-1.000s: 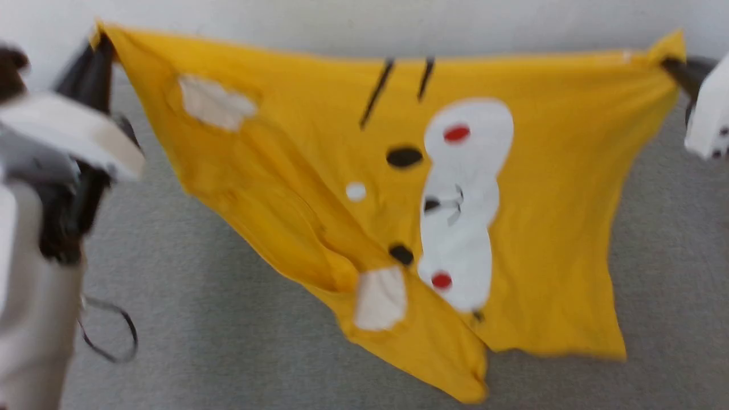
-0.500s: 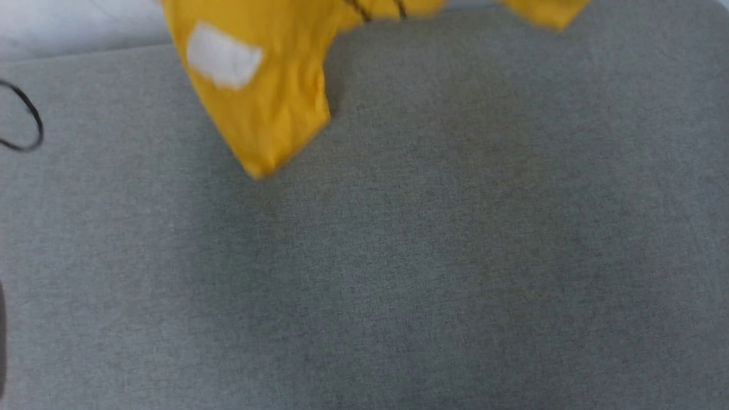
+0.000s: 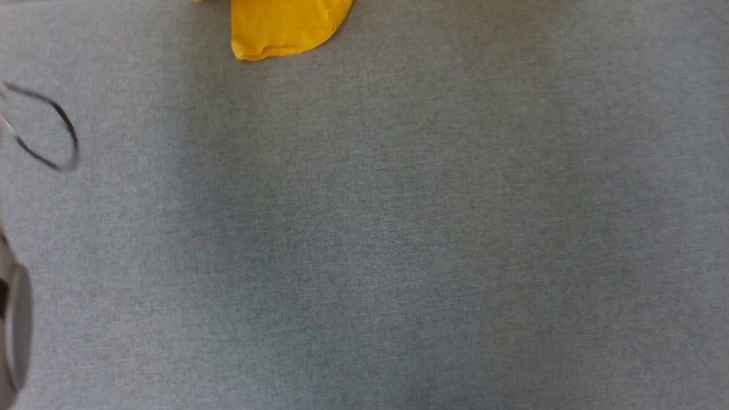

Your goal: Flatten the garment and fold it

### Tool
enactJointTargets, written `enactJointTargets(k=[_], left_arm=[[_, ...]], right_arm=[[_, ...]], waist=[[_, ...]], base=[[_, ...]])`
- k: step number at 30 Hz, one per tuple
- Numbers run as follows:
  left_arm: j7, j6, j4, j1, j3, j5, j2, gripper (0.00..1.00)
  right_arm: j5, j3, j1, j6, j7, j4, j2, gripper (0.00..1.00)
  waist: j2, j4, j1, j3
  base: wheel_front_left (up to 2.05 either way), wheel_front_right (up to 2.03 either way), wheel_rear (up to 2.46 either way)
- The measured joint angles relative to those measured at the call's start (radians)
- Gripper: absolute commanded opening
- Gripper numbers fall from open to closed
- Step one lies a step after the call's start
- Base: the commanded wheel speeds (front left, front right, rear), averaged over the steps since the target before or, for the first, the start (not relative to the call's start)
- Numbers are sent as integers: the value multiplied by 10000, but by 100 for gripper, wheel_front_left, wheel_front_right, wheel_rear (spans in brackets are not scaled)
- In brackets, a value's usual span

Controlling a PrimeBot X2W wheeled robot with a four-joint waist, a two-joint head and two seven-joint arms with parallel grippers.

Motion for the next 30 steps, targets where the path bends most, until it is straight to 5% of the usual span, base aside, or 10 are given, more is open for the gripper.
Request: enactJointTargets(k=[8,18,23,30], left_arm=[[-644,-301,1172,2091,263,-897,-639,0],[-880,-382,228,7620,725,-1864,-1085,0],[-535,458,-2084,10756,953,-2165,-1220,0],[1156,2546,-7553,14752,1114,-2159,-1020,0]], right_arm=[[1313,1367,1416,-2,-671,382,293,0],[2644,1778,6241,-2,-1831,-1143,-575,0],[2627,842,8570,0,-2017,-2293,-957,0],[1670,-1262,11810,2,-1862,-3942,-913,0]], waist=[[0,186,0,-3],[2,402,-3,-1199],[2,448,-5,-1933],[2,589,-6,-2778]], base=[[0,0,0],[0,0,0],[0,0,0],[0,0,0]])
